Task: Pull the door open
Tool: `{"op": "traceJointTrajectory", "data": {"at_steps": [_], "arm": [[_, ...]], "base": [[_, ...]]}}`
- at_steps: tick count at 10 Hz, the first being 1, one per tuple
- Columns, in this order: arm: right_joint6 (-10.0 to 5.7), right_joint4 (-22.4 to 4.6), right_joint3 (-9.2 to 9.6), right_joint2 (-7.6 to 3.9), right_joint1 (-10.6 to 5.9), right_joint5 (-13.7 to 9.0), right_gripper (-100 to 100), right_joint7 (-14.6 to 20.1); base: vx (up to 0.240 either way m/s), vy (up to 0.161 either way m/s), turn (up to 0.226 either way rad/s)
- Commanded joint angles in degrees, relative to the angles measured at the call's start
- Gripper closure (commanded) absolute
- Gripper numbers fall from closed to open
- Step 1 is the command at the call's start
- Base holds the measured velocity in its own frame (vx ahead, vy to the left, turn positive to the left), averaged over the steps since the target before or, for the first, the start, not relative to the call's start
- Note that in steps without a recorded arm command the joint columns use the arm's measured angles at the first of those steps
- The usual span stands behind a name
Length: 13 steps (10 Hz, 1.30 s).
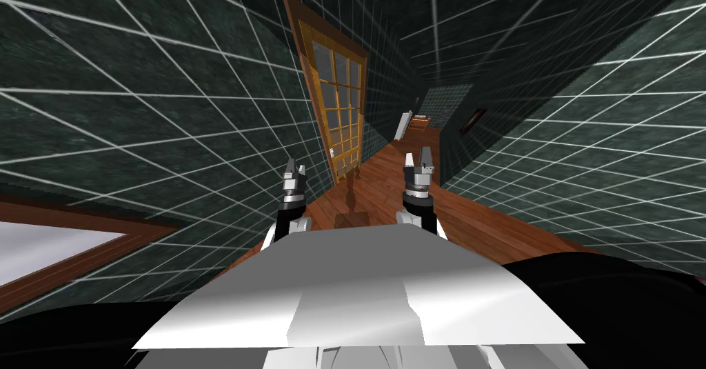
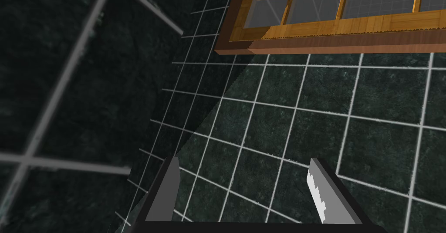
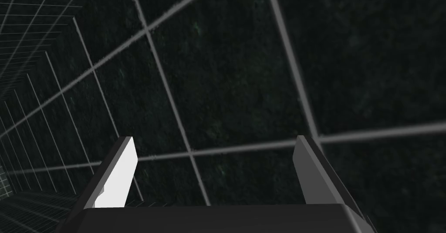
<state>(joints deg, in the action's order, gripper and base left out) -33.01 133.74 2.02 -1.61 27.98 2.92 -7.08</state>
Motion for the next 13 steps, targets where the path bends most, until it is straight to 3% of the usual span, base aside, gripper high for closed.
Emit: {"op": "traceJointTrajectory", "data": {"at_steps": [1, 13], "arm": [[-0.38, -1.64, 0.20, -0.39, -0.51, 0.75, -100, -1.05], [-3.08, -13.24, 1.60, -2.20, -4.12, 6.02, -100, -8.44]], "base": [[0.088, 0.016, 0.000], [0.130, 0.026, 0.003]]}}
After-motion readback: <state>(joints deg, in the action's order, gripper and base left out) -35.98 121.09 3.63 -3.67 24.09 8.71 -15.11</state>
